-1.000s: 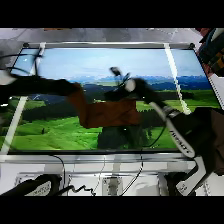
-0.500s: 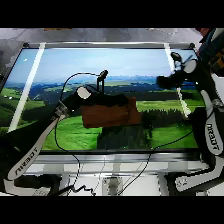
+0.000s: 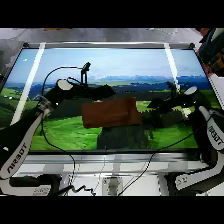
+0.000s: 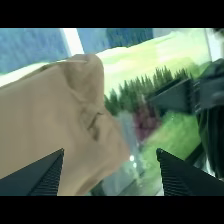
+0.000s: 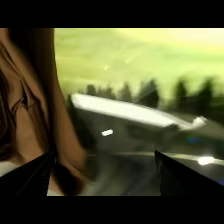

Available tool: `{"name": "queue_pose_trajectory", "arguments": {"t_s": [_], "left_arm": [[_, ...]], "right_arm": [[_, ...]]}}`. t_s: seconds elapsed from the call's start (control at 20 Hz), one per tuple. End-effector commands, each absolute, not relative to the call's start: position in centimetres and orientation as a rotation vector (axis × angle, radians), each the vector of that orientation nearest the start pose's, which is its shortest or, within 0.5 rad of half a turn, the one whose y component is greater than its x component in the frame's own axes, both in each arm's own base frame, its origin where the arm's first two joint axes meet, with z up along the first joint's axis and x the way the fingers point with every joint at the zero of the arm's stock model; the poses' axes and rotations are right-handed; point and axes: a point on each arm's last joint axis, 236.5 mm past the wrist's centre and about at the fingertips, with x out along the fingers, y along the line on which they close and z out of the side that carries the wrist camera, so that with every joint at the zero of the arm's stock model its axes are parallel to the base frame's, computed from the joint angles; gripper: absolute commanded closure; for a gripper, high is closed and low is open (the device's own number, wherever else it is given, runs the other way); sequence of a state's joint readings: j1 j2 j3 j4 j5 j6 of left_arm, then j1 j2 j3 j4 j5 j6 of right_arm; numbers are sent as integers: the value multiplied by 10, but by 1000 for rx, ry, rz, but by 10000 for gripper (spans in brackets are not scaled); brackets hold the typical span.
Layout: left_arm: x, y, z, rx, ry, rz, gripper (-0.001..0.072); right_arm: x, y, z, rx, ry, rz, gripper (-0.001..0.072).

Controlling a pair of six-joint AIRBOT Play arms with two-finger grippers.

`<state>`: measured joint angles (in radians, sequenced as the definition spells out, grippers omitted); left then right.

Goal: Fold the clothes and pants, and hang the long-sleeved shirts on hangers.

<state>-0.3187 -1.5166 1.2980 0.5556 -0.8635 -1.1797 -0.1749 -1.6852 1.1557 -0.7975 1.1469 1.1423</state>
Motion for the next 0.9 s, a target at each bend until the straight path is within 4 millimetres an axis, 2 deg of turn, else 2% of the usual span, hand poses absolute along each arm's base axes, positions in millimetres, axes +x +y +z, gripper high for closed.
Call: {"name": "queue_pose_trajectory", "arguments": {"t_s": [0.0, 0.1, 0.2, 0.45, 0.5, 0.55, 0.6, 0.65, 0.75, 0.85], "left_arm": [[435, -271, 59, -422, 979, -781, 48], [442, -254, 54, -392, 976, -749, 48], [445, -243, 57, -401, 968, -734, 48], [445, -236, 67, -404, 954, -731, 48], [444, -237, 68, -403, 954, -735, 48], [443, -237, 73, -400, 946, -739, 48], [442, -236, 81, -396, 929, -742, 48], [441, -234, 90, -393, 909, -743, 48], [438, -228, 117, -382, 850, -744, 48], [434, -215, 149, -365, 773, -737, 49]], "right_arm": [[387, 142, -118, 762, 1449, 491, 11], [396, 181, -114, 767, 1405, 528, 10], [411, 214, -107, 746, 1332, 545, 11], [439, 290, -81, 533, 1142, 603, 40], [444, 300, -77, 475, 1103, 610, 129], [445, 307, -76, 408, 1073, 617, 297], [447, 312, -75, 339, 1049, 621, 583], [447, 315, -74, 286, 1033, 632, 699], [450, 317, -64, 217, 1008, 661, 699], [466, 301, -34, 186, 954, 650, 700]]}}
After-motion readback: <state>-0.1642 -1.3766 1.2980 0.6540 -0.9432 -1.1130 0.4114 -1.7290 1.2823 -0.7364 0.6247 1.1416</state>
